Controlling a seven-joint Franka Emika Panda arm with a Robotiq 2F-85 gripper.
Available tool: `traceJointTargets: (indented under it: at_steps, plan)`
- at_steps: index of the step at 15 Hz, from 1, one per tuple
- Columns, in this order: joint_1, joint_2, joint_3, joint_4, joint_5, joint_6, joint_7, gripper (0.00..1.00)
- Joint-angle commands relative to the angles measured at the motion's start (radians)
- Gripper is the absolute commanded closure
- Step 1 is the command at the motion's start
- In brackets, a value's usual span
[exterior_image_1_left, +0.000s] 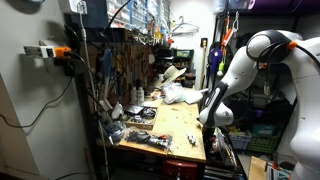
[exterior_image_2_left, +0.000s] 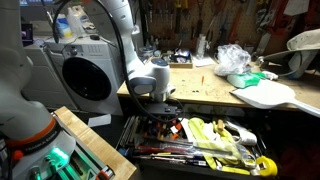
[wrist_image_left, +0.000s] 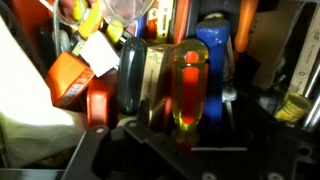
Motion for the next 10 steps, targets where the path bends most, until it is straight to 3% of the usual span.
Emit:
traceJointTargets:
  at_steps: [1,4,7,10]
  plan:
    - [-0.060,-0.070,0.012,-0.053,0.014,-0.035,-0.040,0.00]
    - [-0.082,-0.139,-0.026,-0.092,0.025,-0.071,-0.027,0.00]
    - [-0.178,-0.253,0.020,-0.114,0.163,-0.162,-0.128,0.00]
    - [-0.135,-0.389,-0.072,-0.093,0.244,-0.336,-0.175,0.00]
